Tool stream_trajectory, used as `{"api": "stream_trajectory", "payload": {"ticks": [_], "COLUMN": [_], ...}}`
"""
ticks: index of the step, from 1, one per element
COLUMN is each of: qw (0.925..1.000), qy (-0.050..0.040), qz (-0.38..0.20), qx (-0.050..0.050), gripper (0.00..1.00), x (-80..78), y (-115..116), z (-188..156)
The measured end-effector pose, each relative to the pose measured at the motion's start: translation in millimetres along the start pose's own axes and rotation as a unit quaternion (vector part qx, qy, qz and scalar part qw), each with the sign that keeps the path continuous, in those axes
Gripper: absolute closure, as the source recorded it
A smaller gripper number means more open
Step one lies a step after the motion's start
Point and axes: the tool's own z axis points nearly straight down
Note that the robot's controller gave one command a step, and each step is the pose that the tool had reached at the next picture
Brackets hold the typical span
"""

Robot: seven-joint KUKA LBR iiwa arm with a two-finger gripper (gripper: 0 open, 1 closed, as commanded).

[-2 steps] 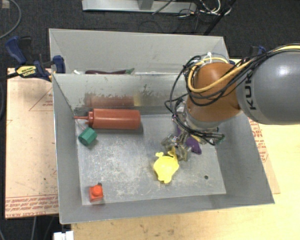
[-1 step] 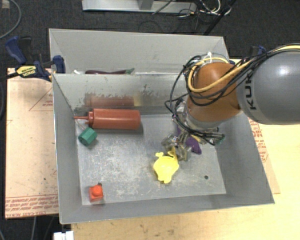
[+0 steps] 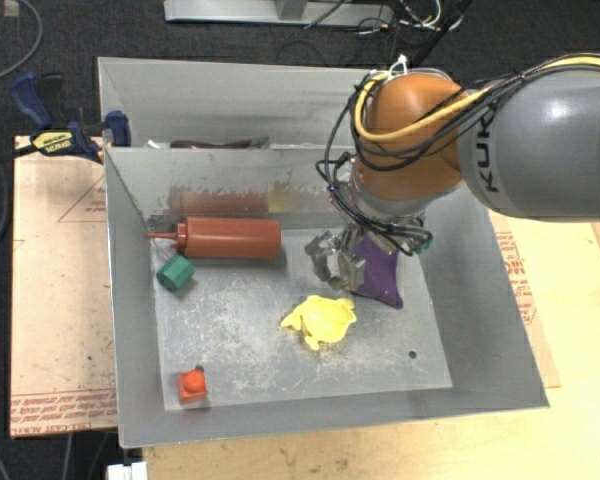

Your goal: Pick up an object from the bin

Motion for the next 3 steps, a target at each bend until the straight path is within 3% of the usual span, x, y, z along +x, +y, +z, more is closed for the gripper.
{"api": "stream_trajectory", "payload": {"ticks": [1, 2, 3], "qw": [1.0, 1.0, 0.9997], "qy": [0.0001, 0.0001, -0.0019], "qz": [0.0, 0.0, -0.023], "qx": [0.0, 0.0, 0.001], "gripper": [0.0, 0.0, 0.0], "x": [0.1, 0.2, 11.3], "y": [0, 0, 6], "z": [0, 0, 6]}}
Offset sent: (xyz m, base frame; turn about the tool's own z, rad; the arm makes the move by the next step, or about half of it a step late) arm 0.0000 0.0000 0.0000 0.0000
